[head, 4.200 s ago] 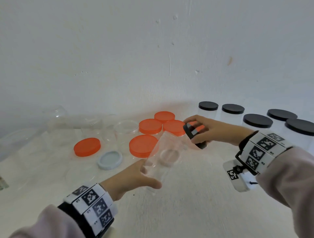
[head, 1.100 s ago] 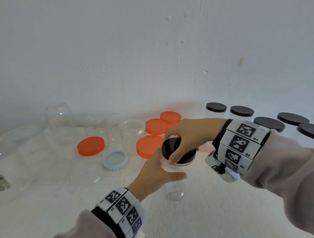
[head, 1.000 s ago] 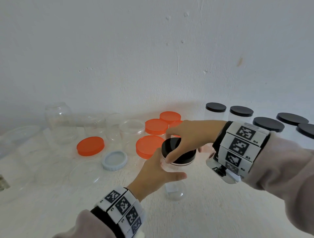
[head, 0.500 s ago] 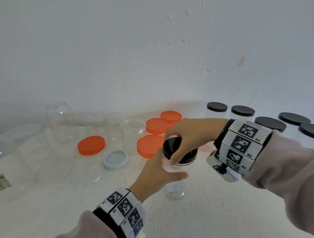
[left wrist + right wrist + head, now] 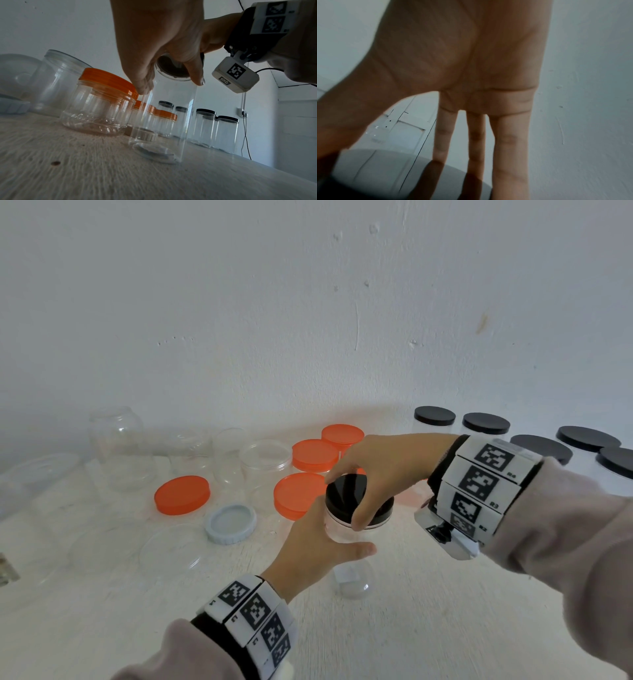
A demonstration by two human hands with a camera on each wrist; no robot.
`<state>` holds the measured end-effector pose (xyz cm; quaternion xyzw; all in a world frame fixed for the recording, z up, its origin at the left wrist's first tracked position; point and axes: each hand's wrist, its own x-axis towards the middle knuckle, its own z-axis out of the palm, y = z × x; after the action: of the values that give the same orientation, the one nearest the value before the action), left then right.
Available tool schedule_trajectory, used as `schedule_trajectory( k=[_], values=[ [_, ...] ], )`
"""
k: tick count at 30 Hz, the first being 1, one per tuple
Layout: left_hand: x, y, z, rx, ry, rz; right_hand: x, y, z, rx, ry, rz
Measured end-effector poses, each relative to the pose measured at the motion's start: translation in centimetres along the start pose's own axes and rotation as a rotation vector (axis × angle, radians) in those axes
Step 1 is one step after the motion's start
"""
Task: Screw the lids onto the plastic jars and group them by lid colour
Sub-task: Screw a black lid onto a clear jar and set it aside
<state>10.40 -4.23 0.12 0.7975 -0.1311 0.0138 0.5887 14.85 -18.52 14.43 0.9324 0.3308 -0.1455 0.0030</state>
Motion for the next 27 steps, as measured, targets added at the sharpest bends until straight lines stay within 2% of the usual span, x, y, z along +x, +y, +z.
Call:
schedule_trajectory(
  k=[5,11,18,23,27],
  values=[
    [0.0,0.1,-0.1,0.014,-0.005,0.004,0.2,-0.1,1.1,0.007,0.070,0.111],
    [0.2,0.2,-0.2,0.006,-0.023,-0.002,-0.5,0.5,0.1,0.047,-0.095,0.035],
    [0.1,0.1,-0.1,0.006,-0.001,0.002,-0.1,0.6,0.2,0.012,-0.031,-0.005],
    [0.1,0.2,-0.1,0.029,0.000,-0.002,0.2,0.4,1.3,0.035,0.050,0.085],
    [0.0,0.3,-0.2,0.040,-0.010,-0.007,0.1,0.2,1.2,0.025,0.002,0.111]
  ],
)
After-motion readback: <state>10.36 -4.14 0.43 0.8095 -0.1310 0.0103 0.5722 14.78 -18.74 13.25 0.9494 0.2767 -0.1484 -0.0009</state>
